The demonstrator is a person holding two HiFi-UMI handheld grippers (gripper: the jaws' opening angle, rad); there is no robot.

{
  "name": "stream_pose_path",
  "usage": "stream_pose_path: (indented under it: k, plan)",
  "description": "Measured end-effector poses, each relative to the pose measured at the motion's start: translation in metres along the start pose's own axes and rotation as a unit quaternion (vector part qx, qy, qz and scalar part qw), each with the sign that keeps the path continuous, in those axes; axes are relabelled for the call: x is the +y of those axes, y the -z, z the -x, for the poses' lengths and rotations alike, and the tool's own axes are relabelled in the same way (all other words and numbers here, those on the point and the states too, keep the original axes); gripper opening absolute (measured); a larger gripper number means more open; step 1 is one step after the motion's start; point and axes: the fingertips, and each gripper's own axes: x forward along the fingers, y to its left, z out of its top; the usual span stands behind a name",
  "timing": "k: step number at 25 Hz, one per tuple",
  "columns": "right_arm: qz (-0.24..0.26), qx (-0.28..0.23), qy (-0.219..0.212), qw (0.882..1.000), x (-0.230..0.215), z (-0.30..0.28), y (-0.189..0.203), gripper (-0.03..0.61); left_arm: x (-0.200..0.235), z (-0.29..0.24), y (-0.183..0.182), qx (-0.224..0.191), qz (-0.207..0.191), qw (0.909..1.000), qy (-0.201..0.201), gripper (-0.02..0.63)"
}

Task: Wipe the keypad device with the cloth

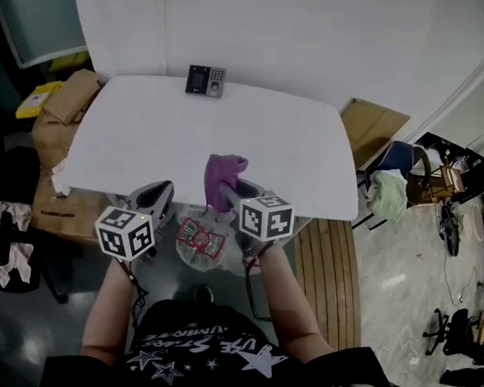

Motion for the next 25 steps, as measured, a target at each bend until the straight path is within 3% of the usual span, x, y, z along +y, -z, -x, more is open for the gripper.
stream_pose_path:
  k: [8, 25]
  plan:
    - [-0.006, 0.01, 0.007, 1.0, 0.017, 0.007, 0.02, 0.095, -0.009, 0.013, 0.014, 0.008, 0.003, 0.9999, 0.014, 0.006]
    - [-0.001, 0.004, 0.028, 1.0, 0.126, 0.069, 0.071, 0.095, -0.032, 0.136, 0.044, -0.006, 0.004, 0.9994, 0.032, 0.006]
